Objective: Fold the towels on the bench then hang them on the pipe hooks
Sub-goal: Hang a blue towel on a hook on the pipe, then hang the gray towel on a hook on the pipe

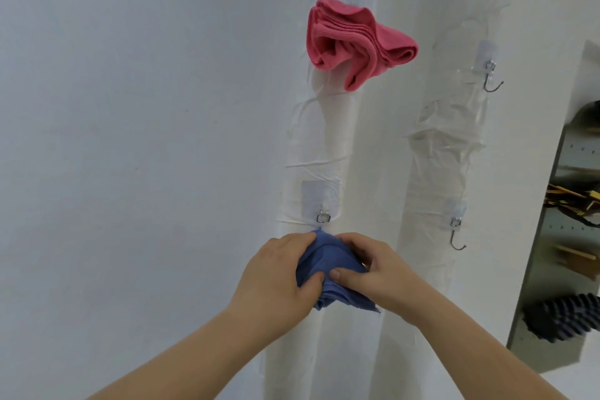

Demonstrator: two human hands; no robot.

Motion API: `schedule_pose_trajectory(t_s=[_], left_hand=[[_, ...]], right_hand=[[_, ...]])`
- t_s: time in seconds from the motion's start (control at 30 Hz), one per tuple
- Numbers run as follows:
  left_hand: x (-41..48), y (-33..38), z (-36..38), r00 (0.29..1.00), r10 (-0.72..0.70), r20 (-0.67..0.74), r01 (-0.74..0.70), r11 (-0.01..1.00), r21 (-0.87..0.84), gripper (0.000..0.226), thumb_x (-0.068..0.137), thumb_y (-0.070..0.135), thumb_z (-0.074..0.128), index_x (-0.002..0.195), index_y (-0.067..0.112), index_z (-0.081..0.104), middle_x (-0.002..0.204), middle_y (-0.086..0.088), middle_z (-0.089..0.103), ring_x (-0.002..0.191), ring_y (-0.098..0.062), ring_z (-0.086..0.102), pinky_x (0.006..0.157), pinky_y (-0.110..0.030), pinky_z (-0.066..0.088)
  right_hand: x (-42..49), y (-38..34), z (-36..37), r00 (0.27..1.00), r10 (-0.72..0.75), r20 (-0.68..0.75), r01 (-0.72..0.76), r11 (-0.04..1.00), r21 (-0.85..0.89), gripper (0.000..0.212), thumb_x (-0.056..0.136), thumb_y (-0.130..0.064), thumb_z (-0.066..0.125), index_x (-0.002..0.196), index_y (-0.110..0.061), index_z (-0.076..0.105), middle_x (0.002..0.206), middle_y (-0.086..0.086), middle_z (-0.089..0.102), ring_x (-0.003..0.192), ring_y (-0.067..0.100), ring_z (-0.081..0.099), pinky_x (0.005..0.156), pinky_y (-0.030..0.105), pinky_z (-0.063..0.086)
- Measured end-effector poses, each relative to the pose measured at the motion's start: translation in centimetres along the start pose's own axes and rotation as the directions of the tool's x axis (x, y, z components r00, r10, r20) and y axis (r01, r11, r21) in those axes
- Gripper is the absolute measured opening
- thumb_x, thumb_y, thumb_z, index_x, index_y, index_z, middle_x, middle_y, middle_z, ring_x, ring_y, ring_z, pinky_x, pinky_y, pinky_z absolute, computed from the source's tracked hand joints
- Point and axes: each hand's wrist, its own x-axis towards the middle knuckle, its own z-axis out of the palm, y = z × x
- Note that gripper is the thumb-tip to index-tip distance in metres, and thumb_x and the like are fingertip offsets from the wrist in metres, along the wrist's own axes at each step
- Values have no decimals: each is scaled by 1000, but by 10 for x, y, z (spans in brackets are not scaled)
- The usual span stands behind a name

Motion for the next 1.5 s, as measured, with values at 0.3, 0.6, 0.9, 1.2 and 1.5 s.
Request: schedule_pose_trajectory(t_s=[0.3,0.6,0.9,1.2,1.5], left_hand=[[15,13,-30,986,149,73,-160,971,176,46,89,51,57,131,34,54,127,20,57,117,-8,46,97,-27,47],[7,0,-12,992,115,50,-122,981,152,51,87,39,61,136,32,53,125,17,63,111,-11,56,91,-28,50],[4,1,-7,995,77,67,-84,989,120,51,92,35,57,142,31,49,124,16,62,109,-13,54,89,-31,50],[15,13,-41,977,148,154,-182,955,234,44,101,40,48,142,25,51,143,8,53,134,-15,43,113,-26,34],[0,41,-68,963,267,28,-268,953,143,28,95,30,53,120,32,64,112,15,59,102,-7,52,86,-30,52]], right_hand=[[1,-13,-16,993,-120,5,114,926,-359,61,89,-35,67,147,-29,48,126,-14,52,121,6,50,106,26,43],[4,-6,-1,977,-204,-56,172,921,-350,55,80,-19,76,131,-34,61,118,-21,66,108,-4,62,92,12,49],[6,-2,4,992,-109,-56,98,981,-167,49,82,-10,74,123,-35,65,109,-18,72,101,-2,68,85,13,53],[-5,-24,-9,991,-132,-12,104,830,-548,69,93,-39,65,155,-24,38,144,-5,42,134,16,37,115,29,31],[-26,-51,-24,955,-150,-257,22,897,-441,28,95,-31,66,121,-22,70,122,-8,66,117,10,59,101,24,44]])
